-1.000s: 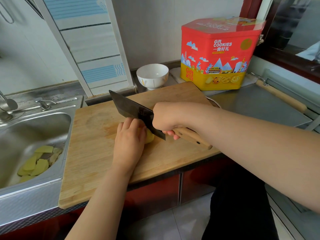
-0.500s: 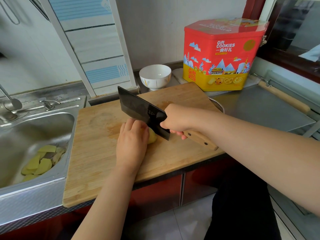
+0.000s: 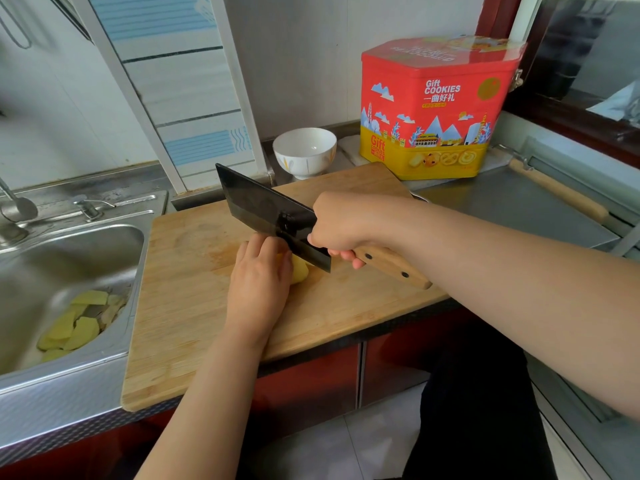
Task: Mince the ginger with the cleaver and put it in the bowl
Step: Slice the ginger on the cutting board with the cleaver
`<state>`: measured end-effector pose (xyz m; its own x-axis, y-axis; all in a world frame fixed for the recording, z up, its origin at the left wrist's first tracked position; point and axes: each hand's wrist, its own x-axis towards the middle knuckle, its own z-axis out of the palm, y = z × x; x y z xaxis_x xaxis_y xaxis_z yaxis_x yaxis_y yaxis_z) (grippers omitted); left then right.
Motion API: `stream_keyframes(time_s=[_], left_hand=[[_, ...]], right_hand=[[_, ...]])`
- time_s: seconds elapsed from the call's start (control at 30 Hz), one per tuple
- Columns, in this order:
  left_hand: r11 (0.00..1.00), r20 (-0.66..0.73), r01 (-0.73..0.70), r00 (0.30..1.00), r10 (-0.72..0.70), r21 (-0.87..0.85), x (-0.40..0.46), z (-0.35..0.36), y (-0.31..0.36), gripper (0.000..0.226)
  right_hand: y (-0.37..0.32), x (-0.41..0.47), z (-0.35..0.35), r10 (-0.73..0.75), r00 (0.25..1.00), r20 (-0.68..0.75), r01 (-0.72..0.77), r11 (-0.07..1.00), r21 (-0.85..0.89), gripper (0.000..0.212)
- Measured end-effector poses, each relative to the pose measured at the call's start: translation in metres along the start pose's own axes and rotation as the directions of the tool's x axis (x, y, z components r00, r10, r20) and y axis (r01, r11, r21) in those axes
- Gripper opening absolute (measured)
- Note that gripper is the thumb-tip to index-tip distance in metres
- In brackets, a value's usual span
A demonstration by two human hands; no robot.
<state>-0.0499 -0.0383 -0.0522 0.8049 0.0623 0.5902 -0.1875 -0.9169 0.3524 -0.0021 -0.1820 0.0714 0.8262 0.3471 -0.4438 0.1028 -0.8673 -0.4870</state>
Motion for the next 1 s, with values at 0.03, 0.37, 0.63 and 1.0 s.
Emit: stream_keyframes(time_s=[0.03, 0.37, 0.63, 1.0], left_hand=[[1.0, 0.001, -0.002, 1.0, 0.002, 0.003, 0.0, 0.0, 0.0, 0.008], [1.0, -0.021, -0.014, 1.0, 0.015, 0.006, 0.001, 0.002, -0.002, 0.006], [1.0, -0.039, -0.005, 0.999, 0.005, 0.012, -0.001, 0.001, -0.001, 0.006], [1.0, -0.032, -0.01, 0.999, 0.01, 0.018, -0.003, -0.003, 0.003, 0.004]], right_hand=[[-0.001, 0.001, -0.001, 0.005, 1.0, 0.001, -0.005, 1.0, -0.008, 0.021], [-0.015, 0.006, 0.012, 0.02, 0.998, 0.057, -0.009, 0.981, -0.194, 0.026], [-0.006, 0.02, 0.023, 0.081, 0.993, 0.087, -0.064, 0.982, -0.179, 0.026], [0.009, 0.011, 0.007, -0.018, 1.0, 0.009, 0.017, 0.996, 0.09, 0.025]])
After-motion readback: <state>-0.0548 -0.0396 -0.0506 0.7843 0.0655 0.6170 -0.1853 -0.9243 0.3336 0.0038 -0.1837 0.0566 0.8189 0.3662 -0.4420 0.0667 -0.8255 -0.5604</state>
